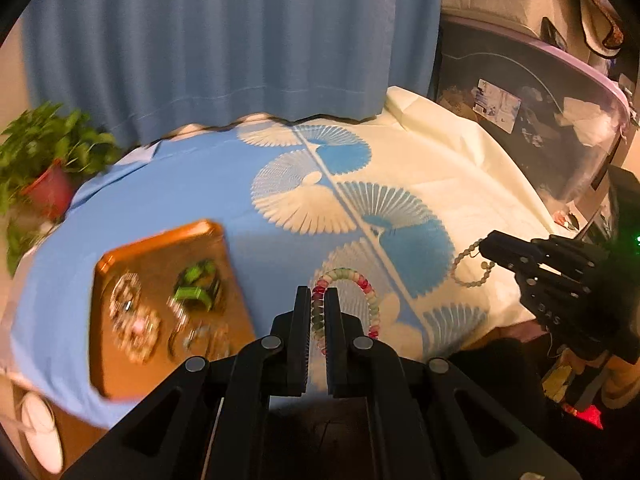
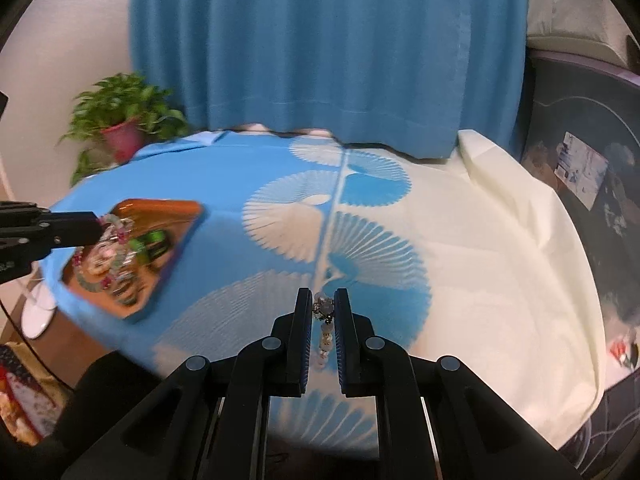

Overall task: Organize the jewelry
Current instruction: 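Carry both items into the copper tray and open both grippers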

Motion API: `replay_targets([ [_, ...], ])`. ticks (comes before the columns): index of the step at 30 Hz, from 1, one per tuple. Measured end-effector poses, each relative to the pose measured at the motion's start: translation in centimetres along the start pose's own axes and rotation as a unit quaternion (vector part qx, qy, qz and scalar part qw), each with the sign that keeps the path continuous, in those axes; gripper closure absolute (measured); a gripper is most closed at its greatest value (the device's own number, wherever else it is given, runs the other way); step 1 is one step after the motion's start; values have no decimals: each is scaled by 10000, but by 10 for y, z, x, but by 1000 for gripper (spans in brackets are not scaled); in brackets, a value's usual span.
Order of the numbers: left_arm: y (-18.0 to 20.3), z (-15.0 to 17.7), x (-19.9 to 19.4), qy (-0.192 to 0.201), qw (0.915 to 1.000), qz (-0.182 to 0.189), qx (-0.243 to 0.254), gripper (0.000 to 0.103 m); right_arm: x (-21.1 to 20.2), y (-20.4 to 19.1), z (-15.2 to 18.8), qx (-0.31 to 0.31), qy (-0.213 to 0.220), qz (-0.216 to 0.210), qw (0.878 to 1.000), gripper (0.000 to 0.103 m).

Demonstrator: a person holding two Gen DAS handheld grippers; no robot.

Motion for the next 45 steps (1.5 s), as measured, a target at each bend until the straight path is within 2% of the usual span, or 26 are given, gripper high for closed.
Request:
replay_targets([
  [12,-5,98,-71,-24,9995,-306,-40,99,-90,-99,61,-365,83,-607,9975,92],
  [22,-11,150,-105,37,9989,-324,-324,99,-116,-162,108,-795,-176,-1073,9909,92],
  [36,-34,157,-102,44,9976,-401,-564,99,-108,-190,111,-1104,-381,-1108,9870,92],
  [45,-78,136,-86,70,9950,-458,-883,99,-77,-195,89,-1167,-525,-1054,9862,92],
])
Point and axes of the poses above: each gripper's, at about its wrist camera, not at the fingertips, and x roughly the way its jaws point, y to its right, z to its underside, the point moved 3 cm from there along x, roughly the way its jaws point, and after that the axes turned 2 degrees about -z, right-handed, at the moved point
